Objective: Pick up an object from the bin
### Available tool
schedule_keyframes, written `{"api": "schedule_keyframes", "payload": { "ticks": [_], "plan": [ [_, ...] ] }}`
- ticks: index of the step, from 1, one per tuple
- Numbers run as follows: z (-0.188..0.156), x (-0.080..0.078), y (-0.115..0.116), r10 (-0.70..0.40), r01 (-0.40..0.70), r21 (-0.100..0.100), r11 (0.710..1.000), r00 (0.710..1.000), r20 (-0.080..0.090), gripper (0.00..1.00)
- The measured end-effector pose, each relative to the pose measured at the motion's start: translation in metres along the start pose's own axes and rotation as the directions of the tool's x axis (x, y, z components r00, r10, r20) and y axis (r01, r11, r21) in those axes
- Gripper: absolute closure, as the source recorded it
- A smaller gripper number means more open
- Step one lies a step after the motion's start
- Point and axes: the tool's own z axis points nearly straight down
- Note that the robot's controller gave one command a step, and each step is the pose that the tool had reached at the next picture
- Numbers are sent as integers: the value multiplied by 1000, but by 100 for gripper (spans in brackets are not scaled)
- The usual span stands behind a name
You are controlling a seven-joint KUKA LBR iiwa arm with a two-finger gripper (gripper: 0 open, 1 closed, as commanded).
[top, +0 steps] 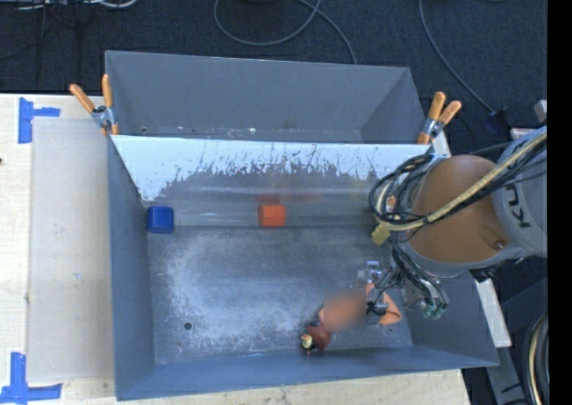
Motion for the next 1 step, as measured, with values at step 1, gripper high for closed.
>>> {"api": "schedule_keyframes", "payload": {
  "ticks": [1],
  "plan": [
    [-16, 2, 0, 0, 0, -1, 1000, 1000, -9, 100]
  ]
}}
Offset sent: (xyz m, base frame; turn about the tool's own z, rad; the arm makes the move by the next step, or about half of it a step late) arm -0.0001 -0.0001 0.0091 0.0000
